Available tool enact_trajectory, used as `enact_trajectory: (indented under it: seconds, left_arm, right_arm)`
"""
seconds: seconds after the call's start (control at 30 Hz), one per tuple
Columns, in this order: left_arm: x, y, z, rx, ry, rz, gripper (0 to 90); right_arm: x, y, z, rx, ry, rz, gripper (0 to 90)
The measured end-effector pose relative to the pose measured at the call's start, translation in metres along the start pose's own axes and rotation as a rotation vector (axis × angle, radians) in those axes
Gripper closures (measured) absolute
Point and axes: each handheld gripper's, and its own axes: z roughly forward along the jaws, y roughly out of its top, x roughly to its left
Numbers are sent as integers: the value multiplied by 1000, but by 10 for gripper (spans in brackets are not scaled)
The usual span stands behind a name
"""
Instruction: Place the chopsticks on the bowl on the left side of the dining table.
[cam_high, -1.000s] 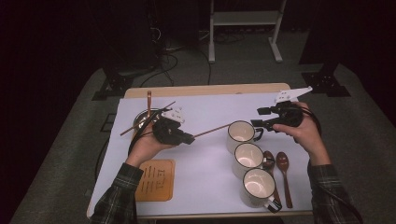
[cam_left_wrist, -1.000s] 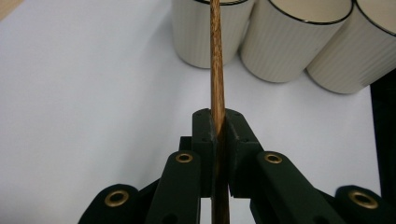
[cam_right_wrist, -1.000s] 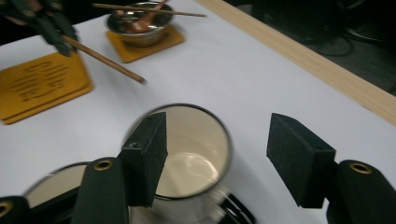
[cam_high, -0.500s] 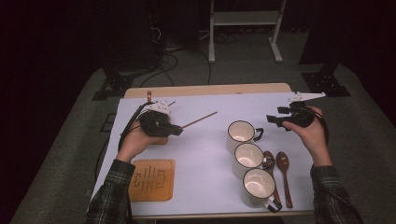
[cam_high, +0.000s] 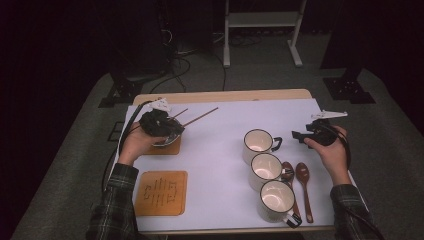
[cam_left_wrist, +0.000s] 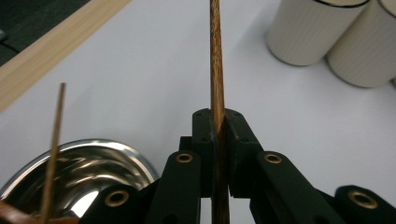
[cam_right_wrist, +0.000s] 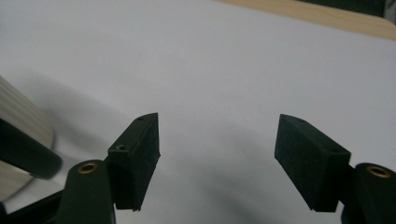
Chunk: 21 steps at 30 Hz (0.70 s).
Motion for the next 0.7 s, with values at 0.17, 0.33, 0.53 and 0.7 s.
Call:
enact_trajectory:
  seconds: [0.17,0.33,0.53,0.7]
  left_arm:
    - [15,-6,-2,-2,36,-25,835]
    - [28,-14,-3,20,59,-44,835]
    - [40,-25,-1,59,99,-60,835]
    - [49,-35,1,70,124,-82,835]
  right_arm:
    - [2,-14,11,51,-36,3,286]
    - [4,-25,20,81,-42,-2,265]
    - [6,-34,24,70,-80,6,248]
    - [4,-36,24,45,-108,14,239]
